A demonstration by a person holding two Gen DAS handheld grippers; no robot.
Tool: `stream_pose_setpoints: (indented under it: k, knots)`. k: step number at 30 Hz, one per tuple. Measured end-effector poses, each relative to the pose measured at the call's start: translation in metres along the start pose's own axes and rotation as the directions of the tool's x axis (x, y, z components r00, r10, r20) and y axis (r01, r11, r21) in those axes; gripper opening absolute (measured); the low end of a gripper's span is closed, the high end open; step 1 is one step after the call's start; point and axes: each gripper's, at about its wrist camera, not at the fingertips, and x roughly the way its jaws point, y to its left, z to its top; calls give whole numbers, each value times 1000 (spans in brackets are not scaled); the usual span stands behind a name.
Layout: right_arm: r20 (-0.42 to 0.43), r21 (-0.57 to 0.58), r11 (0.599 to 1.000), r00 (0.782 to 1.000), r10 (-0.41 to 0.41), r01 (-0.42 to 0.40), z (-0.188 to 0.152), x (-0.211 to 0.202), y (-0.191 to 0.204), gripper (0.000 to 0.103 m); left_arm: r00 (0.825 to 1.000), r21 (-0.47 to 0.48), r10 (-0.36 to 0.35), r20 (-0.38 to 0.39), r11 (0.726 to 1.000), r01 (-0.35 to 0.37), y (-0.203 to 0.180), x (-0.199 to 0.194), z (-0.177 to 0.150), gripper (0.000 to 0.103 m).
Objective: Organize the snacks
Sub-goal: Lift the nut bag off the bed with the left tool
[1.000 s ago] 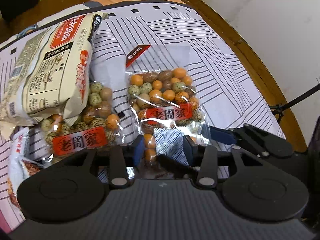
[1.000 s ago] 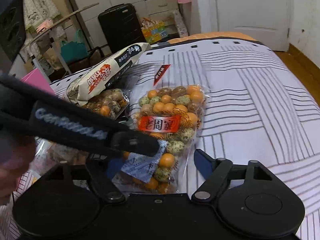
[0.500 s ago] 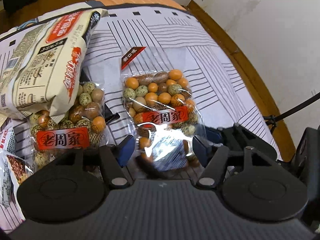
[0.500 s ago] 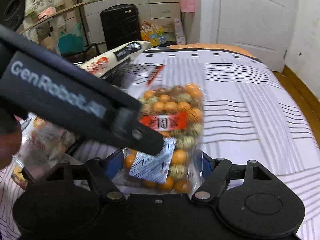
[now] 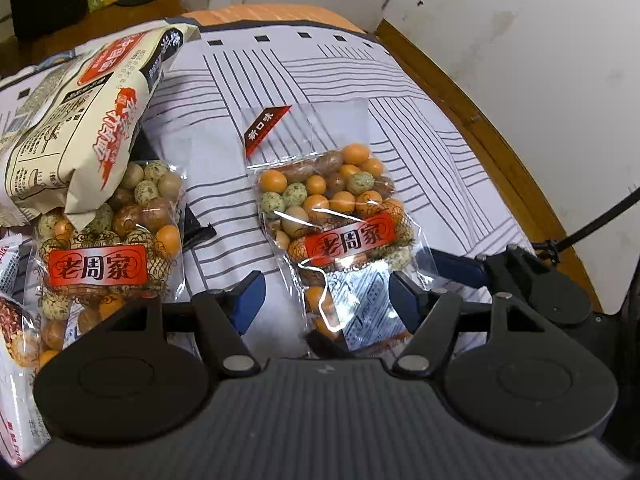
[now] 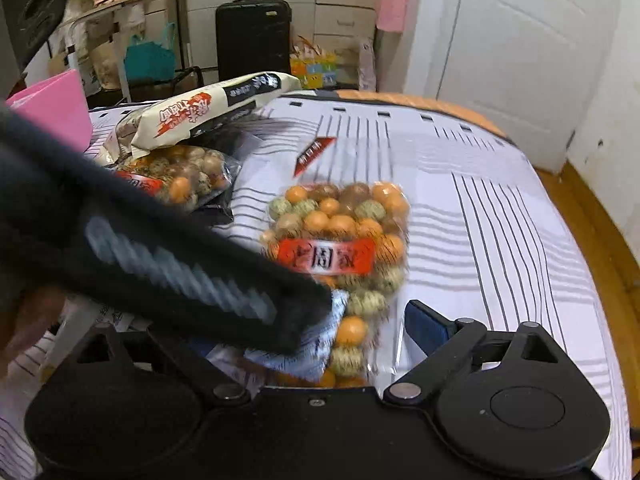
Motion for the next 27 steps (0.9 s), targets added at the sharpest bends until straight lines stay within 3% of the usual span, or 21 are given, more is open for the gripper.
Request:
stream_pose_setpoints:
  k: [2,3,5,7,11,16,18,21,25,27]
  knots:
    - [1,1,1000,1000,-7,7,2,3,0,84,1000,10,8,-1,1000,-8,-3,5,-3,62]
    - [5,16,1000,1000,-14,14,2,2,-1,78,1000,10,1,-14,1000,-1,-4,7,-4,54]
    - [17,81,997,1000,-11,9,2,-2,-10,70,1000,1,8,-15,1000,-8,-5,8,-7,52]
    - [8,135,991,1000,-1,0,0,-10,-15,66,1000,11,-2,-16,1000,2,-6,6,-7,43]
    - [-10,183,983,1000,-25,27,0,-11,-11,61,999,-29,-44,-29,999,43,-3,4,-5,45]
    - [-37,223,974,999,-28,36,1,-14,-8,61,998,-49,-50,-45,998,48,-6,-1,-12,47]
    - [-71,212,977,997,-11,26,2,-12,-5,75,997,-51,-54,-64,997,51,-7,-3,-13,47]
    - [-83,198,980,996,-17,33,-8,-15,2,78,994,-67,-60,-94,996,53,-8,-4,-15,47]
    - [-91,214,976,996,-18,38,-12,-8,3,78,993,-65,-41,-107,997,34,-7,5,-20,49]
    - [-89,223,974,996,-8,28,-11,-11,0,72,994,-64,-40,-101,997,34,-6,7,-22,49]
